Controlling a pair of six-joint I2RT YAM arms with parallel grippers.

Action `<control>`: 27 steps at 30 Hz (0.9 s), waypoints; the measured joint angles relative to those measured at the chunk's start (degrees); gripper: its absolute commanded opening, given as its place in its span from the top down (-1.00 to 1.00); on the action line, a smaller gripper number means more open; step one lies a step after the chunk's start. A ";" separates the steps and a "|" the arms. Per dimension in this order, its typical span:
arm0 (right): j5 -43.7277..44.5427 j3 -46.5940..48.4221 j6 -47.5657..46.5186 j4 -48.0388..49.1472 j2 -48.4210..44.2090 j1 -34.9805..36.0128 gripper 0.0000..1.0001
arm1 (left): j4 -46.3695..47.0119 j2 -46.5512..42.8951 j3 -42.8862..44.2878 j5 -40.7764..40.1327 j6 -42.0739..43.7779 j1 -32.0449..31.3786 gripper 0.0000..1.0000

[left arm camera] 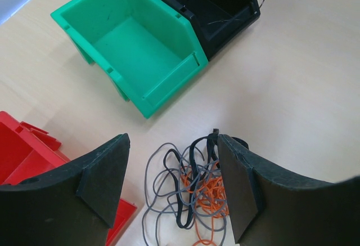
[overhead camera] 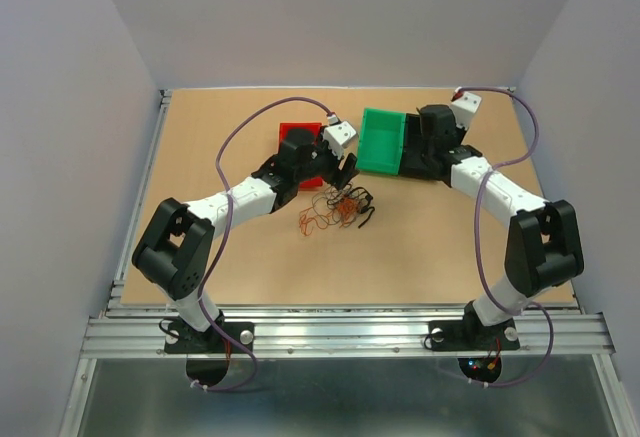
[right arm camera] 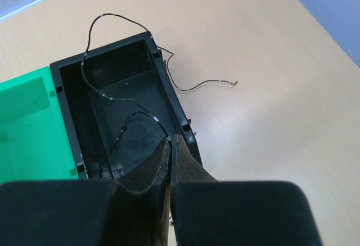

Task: Untangle the cables

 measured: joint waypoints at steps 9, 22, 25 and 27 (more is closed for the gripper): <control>5.53 2.54 -3.87 -1.33 0.00 5.79 0.99 | 0.00 0.00 0.00 0.11 0.35 0.00 -0.50; 15.43 11.58 -10.82 -1.68 -0.79 12.52 0.99 | 0.00 0.00 0.00 0.17 0.39 0.00 -0.50; 15.78 13.77 -11.82 -1.64 -0.74 12.59 0.99 | 0.00 0.00 0.00 0.22 0.39 0.00 -0.50; 15.78 15.17 -12.52 -1.64 -0.39 12.87 0.99 | 0.00 0.00 0.00 0.22 0.39 0.00 -0.50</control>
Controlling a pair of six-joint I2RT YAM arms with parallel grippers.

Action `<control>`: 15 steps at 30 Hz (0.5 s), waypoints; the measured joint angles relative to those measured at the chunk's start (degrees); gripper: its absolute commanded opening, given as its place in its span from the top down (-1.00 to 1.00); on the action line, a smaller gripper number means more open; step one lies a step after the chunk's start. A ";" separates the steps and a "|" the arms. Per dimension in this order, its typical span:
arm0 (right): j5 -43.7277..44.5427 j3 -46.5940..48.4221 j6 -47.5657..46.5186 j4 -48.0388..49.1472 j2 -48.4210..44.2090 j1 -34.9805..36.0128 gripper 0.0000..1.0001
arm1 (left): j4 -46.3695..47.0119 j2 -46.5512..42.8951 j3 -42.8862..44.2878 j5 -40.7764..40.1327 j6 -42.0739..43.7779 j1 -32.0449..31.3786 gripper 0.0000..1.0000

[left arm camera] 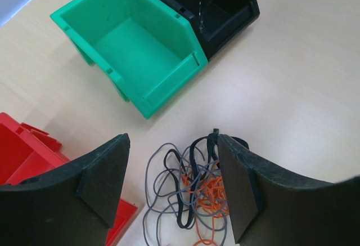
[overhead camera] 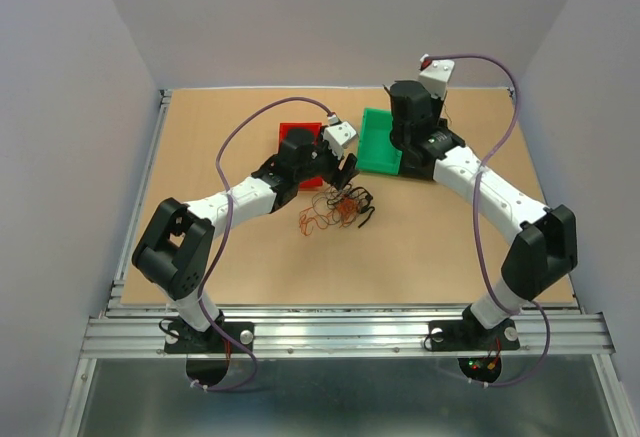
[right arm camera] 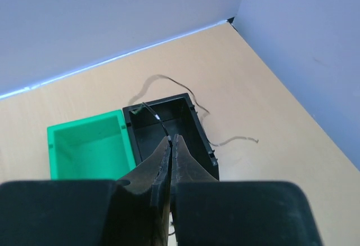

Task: Untangle the cables

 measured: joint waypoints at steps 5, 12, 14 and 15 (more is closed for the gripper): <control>1.92 4.46 -2.58 0.04 2.80 1.51 0.99 | 0.00 0.00 0.00 0.00 0.00 0.00 -0.50; 2.64 5.64 -3.72 0.00 3.89 2.10 0.99 | 0.00 0.00 0.00 -0.02 0.00 0.00 -0.50; 1.51 5.62 -2.89 0.00 3.78 2.10 0.99 | 0.00 0.00 0.00 -0.04 0.00 0.00 -0.50; 1.16 5.60 -2.64 0.00 3.74 2.10 0.99 | 0.00 0.00 0.00 -0.04 0.00 0.00 -0.50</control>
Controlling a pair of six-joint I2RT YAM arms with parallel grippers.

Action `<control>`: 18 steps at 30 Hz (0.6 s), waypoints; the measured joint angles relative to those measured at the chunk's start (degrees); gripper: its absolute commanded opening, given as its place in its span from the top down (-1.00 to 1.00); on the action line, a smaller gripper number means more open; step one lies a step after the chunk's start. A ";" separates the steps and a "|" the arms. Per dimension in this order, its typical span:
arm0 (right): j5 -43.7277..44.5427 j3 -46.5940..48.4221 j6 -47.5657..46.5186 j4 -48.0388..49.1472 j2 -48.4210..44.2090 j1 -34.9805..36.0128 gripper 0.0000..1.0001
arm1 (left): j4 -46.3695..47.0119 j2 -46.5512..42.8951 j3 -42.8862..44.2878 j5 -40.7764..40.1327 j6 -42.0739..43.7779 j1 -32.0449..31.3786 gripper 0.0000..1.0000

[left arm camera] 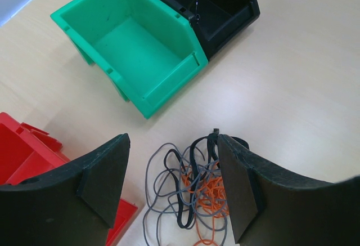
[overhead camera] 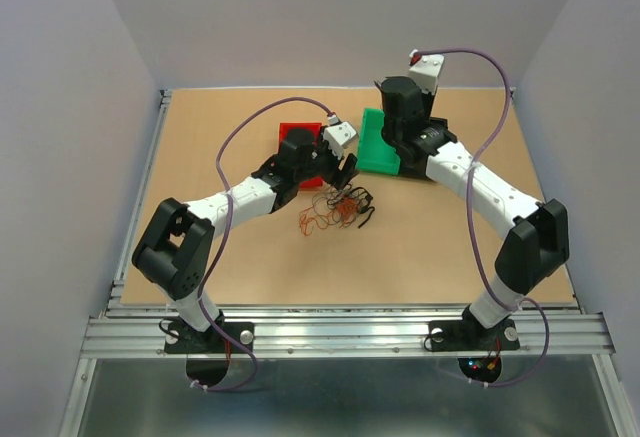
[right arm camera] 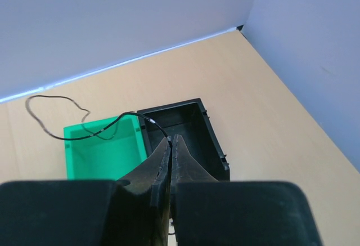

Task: Untangle the cables

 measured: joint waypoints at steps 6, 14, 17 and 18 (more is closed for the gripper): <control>-1.18 -0.72 2.34 0.02 -0.85 0.00 0.99 | 0.00 0.00 0.00 -0.02 0.00 0.00 -0.50; -0.90 -5.62 4.76 0.28 -5.20 0.00 0.99 | -0.02 0.00 0.00 -0.11 0.00 0.00 -0.50; -0.55 -8.44 4.66 1.81 -7.41 0.00 0.99 | -0.02 0.00 0.00 -0.11 0.00 0.00 -0.50; -0.44 -9.35 4.63 2.38 -8.04 0.00 0.99 | -0.02 0.00 0.00 -0.11 0.00 0.00 -0.50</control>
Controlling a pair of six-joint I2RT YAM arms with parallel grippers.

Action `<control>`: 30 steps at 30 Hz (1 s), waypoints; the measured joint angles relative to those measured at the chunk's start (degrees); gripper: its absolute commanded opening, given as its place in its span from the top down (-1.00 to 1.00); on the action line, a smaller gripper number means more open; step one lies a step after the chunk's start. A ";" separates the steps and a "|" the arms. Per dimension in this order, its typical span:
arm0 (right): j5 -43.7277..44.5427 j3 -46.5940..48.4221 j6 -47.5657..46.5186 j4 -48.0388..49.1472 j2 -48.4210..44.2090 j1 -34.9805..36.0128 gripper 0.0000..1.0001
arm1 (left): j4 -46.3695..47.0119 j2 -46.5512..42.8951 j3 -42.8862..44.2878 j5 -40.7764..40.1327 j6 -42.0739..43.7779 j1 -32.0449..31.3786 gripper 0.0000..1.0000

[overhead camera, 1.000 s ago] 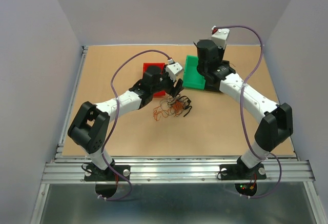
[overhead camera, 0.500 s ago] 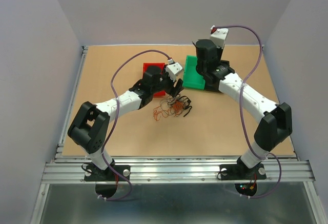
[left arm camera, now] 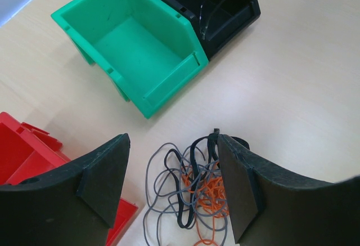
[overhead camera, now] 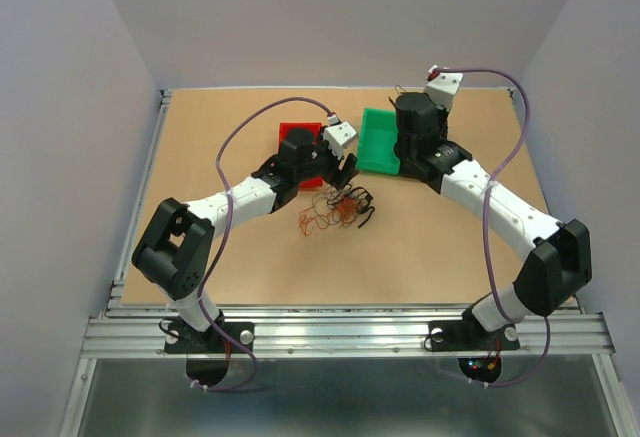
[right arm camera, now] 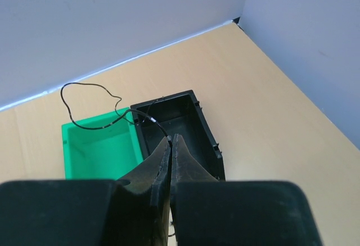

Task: Untangle the cables

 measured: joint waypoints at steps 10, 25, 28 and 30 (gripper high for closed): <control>0.37 -5.29 -0.09 4.33 -1.68 0.00 0.99 | 0.00 0.00 0.00 -0.02 0.02 0.00 -0.49; -2.40 -1.66 -6.73 9.81 -2.73 0.00 0.99 | 0.00 0.00 0.00 -0.02 0.04 0.00 -0.50; -2.97 -1.33 -7.43 10.16 -4.13 0.00 0.99 | -0.02 0.00 0.00 -0.02 0.04 0.00 -0.50; -3.34 -1.31 -7.72 10.36 -5.40 0.00 0.99 | 0.00 0.00 0.00 -0.02 0.04 0.00 -0.50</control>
